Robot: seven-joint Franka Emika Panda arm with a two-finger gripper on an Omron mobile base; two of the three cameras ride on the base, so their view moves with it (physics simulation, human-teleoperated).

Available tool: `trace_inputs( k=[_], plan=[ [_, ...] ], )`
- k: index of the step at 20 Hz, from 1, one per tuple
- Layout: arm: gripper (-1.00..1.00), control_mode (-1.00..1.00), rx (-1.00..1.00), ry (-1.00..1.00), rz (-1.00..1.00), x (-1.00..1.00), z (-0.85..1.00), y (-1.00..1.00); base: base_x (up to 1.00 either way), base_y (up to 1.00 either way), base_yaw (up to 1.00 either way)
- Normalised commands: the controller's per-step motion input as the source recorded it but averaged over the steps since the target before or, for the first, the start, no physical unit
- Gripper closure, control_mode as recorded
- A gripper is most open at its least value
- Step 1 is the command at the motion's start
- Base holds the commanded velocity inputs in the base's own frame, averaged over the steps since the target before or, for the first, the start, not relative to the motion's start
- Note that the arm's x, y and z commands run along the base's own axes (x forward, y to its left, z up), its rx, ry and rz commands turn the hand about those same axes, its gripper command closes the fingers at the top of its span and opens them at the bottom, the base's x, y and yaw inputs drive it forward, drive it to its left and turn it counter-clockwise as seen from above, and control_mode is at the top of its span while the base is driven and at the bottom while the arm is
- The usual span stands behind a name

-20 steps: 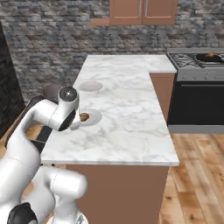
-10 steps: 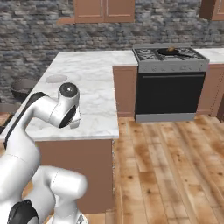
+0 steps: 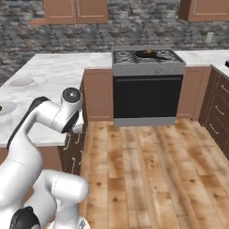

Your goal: Take the chicken drumsticks from the pan and place one on each plate on the dining counter.

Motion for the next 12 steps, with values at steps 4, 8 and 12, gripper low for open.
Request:
trace_inputs(
  k=[4, 8, 12],
  plan=[
    [-1.0, 1.0, 0.0, 0.0, 0.0, 0.0, 0.0, 0.0, 0.68, -1.0, 0.26],
    [-1.0, 1.0, 0.0, 0.0, 0.0, 0.0, 0.0, 0.0, 0.88, -0.99, 0.36],
    [-1.0, 1.0, 0.0, 0.0, 0.0, 0.0, 0.0, 0.0, 1.0, -0.87, 0.43]
  ],
)
